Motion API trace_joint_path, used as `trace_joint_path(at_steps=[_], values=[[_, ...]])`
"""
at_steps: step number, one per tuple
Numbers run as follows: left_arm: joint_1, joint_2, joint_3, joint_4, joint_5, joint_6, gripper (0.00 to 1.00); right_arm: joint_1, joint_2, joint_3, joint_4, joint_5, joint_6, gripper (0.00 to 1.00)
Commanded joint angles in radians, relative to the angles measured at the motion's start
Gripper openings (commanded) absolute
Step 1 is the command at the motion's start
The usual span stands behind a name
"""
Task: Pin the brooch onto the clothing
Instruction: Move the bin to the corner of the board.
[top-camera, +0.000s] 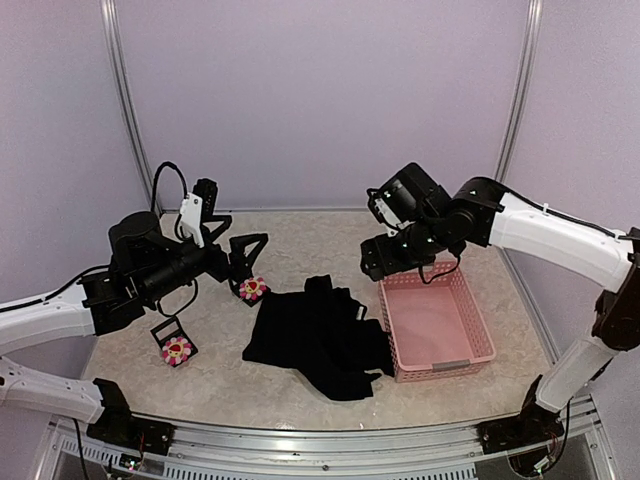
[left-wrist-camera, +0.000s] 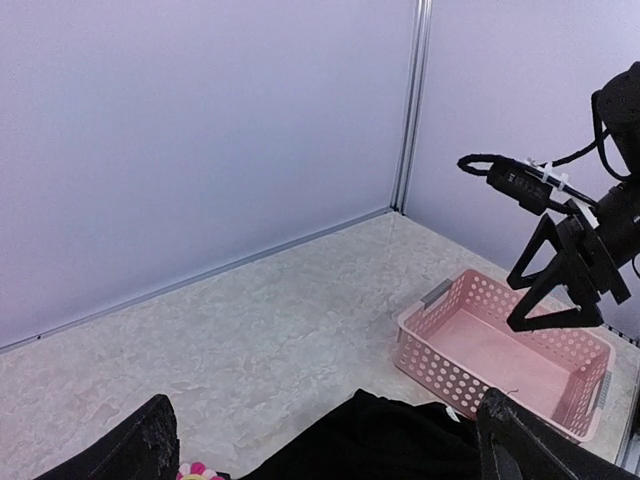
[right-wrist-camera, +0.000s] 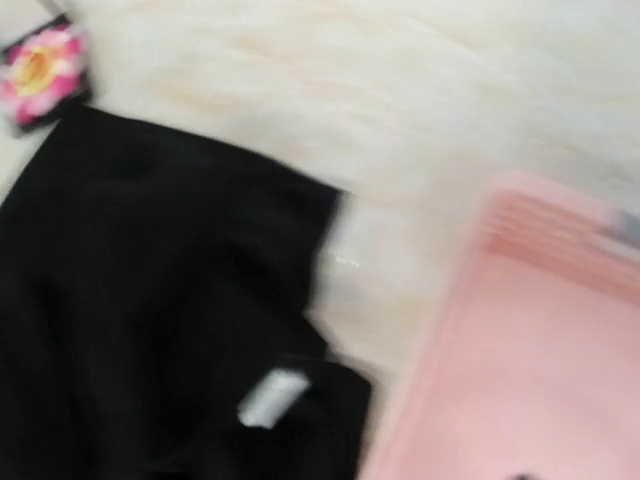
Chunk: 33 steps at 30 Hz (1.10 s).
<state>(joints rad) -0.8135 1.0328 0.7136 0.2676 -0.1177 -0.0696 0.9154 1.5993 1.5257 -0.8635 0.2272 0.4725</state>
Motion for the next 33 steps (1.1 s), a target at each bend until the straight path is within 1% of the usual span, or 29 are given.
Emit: trace_joint_path(at_steps=[1, 3, 4, 7, 10, 14, 17, 20, 23, 25, 28, 33], values=[[-0.009, 0.008, 0.018, -0.005, -0.016, 0.014, 0.99, -0.089, -0.037, -0.164, 0.058, -0.072, 0.087, 0.69], [-0.008, 0.014, 0.019, -0.010, -0.023, 0.014, 0.99, -0.093, -0.022, -0.195, 0.112, -0.111, 0.083, 0.75], [-0.009, 0.018, 0.022, -0.015, -0.028, 0.015, 0.99, -0.094, -0.012, -0.206, 0.134, -0.114, 0.082, 0.75], [-0.009, 0.034, 0.032, -0.036, -0.037, 0.017, 0.99, -0.108, 0.036, -0.226, 0.160, -0.095, 0.084, 0.70], [-0.009, 0.043, 0.041, -0.053, -0.038, 0.017, 0.99, -0.132, 0.088, -0.250, 0.168, -0.077, 0.092, 0.61], [-0.009, 0.048, 0.045, -0.060, -0.043, 0.016, 0.99, -0.152, 0.119, -0.273, 0.188, -0.029, 0.102, 0.42], [-0.007, 0.064, 0.052, -0.075, -0.084, 0.007, 0.99, -0.170, 0.133, -0.289, 0.217, -0.057, 0.082, 0.24], [0.003, 0.096, 0.077, -0.116, -0.111, -0.012, 0.99, -0.201, 0.141, -0.303, 0.225, -0.051, 0.062, 0.13], [0.049, 0.146, 0.112, -0.153, -0.077, -0.064, 0.99, -0.257, 0.142, -0.301, 0.207, -0.017, 0.015, 0.03], [0.103, 0.174, 0.136, -0.170, -0.008, -0.106, 0.99, -0.312, 0.142, -0.302, 0.213, -0.040, -0.037, 0.00], [0.194, 0.214, 0.159, -0.181, 0.095, -0.159, 0.99, -0.392, 0.148, -0.290, 0.222, -0.071, -0.118, 0.00], [0.294, 0.256, 0.151, -0.185, 0.112, -0.175, 0.99, -0.565, 0.188, -0.215, 0.257, -0.136, -0.232, 0.00]])
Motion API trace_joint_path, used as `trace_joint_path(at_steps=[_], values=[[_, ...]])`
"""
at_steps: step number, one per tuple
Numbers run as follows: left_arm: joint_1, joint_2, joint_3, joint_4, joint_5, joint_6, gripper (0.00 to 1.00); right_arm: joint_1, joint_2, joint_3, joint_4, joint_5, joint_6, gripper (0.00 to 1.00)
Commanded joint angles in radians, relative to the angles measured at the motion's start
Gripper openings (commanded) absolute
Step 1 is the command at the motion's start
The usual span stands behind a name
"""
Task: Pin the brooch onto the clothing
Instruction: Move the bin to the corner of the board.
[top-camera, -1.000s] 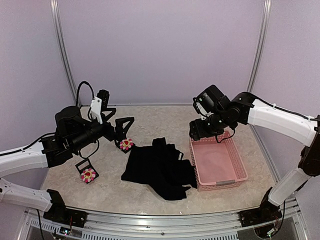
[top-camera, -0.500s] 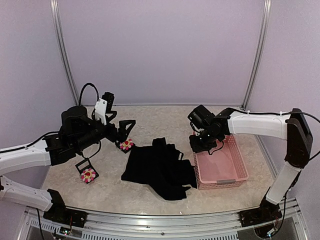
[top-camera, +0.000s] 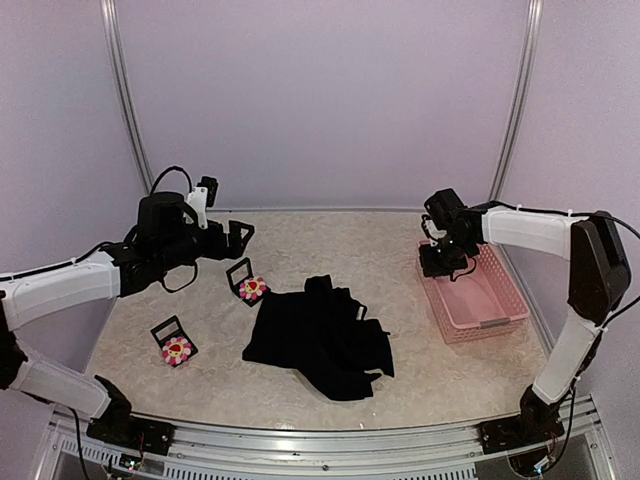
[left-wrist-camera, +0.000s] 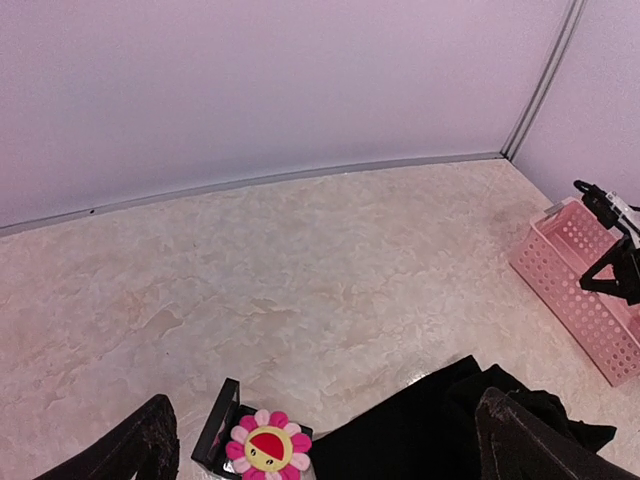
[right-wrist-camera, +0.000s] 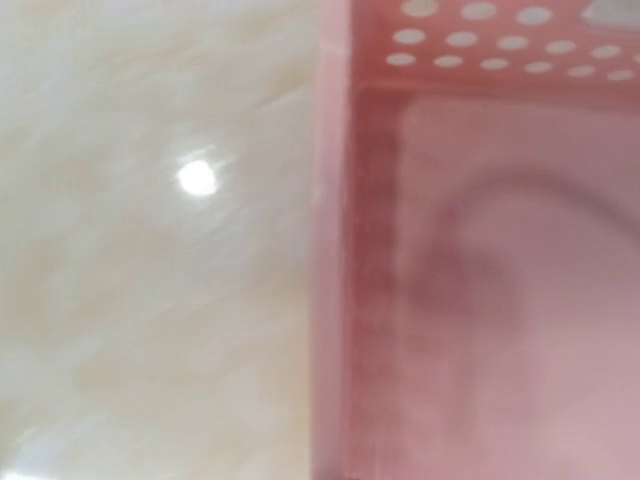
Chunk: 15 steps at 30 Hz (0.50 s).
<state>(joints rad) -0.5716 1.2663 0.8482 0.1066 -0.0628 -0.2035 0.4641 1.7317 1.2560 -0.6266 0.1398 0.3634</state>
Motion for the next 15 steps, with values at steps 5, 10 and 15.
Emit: trace_joint_path(at_steps=[5, 10, 15], values=[[0.124, 0.091, 0.045, -0.118, 0.166, 0.004, 0.98, -0.291, 0.226, 0.240, 0.053, -0.204, -0.228, 0.00], [0.178, 0.124, 0.045, -0.179, 0.216, 0.107, 0.98, -0.366, 0.432, 0.505, -0.014, -0.230, -0.256, 0.00], [0.198, 0.197, 0.105, -0.289, 0.182, 0.246, 0.97, -0.362, 0.516, 0.691, -0.117, -0.238, -0.281, 0.34]])
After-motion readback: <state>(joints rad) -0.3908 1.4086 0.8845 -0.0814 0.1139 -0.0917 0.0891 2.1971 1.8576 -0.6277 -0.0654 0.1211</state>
